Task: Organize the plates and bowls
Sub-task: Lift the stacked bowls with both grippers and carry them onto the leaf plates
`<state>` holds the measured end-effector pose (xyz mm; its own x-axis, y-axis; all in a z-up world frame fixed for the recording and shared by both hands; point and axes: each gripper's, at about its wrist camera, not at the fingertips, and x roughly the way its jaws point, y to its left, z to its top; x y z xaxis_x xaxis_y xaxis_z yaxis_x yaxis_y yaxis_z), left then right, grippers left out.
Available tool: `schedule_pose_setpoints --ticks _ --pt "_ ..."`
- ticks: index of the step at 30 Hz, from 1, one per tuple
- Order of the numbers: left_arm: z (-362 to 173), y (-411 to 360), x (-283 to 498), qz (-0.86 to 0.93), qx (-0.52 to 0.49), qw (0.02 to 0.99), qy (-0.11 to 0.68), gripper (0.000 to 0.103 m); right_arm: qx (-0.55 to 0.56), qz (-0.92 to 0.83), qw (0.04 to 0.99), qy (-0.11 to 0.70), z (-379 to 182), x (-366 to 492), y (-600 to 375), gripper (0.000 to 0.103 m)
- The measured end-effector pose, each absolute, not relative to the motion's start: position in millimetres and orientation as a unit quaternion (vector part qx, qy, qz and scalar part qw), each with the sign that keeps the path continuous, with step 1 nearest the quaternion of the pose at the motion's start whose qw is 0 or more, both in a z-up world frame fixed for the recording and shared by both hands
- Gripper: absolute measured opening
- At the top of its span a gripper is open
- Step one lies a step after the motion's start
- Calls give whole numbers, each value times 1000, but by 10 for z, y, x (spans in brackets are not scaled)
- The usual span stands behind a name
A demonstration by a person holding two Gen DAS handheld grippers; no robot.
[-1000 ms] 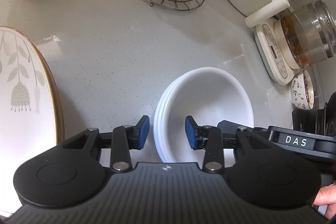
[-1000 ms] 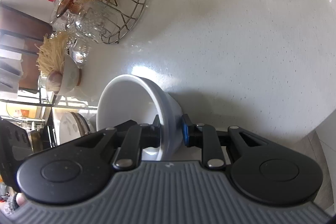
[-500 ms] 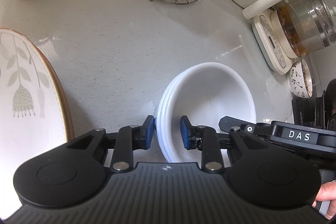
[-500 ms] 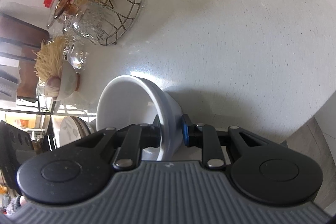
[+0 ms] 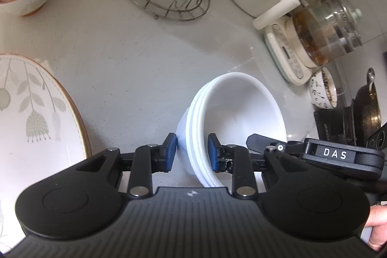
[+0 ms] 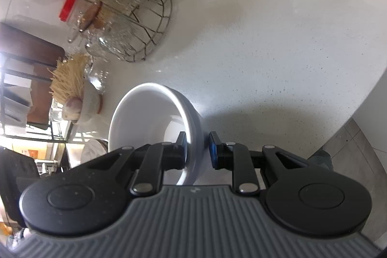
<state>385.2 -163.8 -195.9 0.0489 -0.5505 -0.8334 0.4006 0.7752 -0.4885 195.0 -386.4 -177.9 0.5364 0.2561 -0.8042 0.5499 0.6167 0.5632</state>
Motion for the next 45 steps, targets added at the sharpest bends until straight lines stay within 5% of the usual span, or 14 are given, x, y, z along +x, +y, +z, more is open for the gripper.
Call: schedule_pose_setpoints --ticks 45 --pt "-1245 -444 3586 -298 -76 794 524 32 342 -16 832 437 -1173 2106 -2850 22"
